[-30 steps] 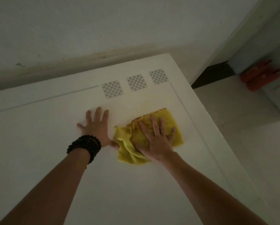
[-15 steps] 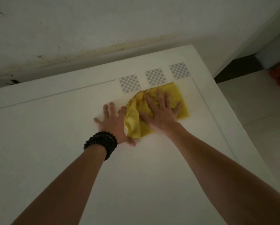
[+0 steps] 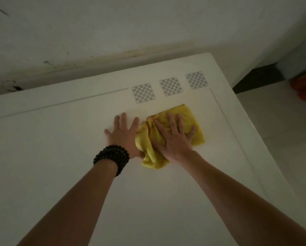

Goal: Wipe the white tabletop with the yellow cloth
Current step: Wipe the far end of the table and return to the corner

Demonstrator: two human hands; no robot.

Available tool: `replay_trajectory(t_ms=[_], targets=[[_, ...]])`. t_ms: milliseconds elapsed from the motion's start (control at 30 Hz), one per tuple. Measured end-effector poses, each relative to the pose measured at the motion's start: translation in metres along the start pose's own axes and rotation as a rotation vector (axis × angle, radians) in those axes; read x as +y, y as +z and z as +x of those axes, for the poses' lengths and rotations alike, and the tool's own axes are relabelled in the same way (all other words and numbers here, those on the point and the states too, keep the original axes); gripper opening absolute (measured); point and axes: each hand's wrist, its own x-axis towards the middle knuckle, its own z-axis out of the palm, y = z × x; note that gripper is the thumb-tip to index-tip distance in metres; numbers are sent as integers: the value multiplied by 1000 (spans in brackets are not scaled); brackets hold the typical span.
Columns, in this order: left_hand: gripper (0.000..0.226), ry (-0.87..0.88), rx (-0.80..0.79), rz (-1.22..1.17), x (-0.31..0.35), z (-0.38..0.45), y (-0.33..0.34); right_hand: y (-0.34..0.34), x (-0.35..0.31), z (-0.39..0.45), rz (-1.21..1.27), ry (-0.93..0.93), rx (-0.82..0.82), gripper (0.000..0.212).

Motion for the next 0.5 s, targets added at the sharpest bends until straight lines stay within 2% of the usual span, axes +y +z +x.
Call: replay_trajectory(t_ms=[100,233,500], targets=[[146,-5,-26,-22,0,3,-1,-18,-11,44,19,0,7,72],[146,-1,-20,-4,-2,4,-1,-22,-13,64,9,-28,19,71],[140,-12,-44,-22,0,-9,-3,-1,12,-11,1,-67,-16,72]])
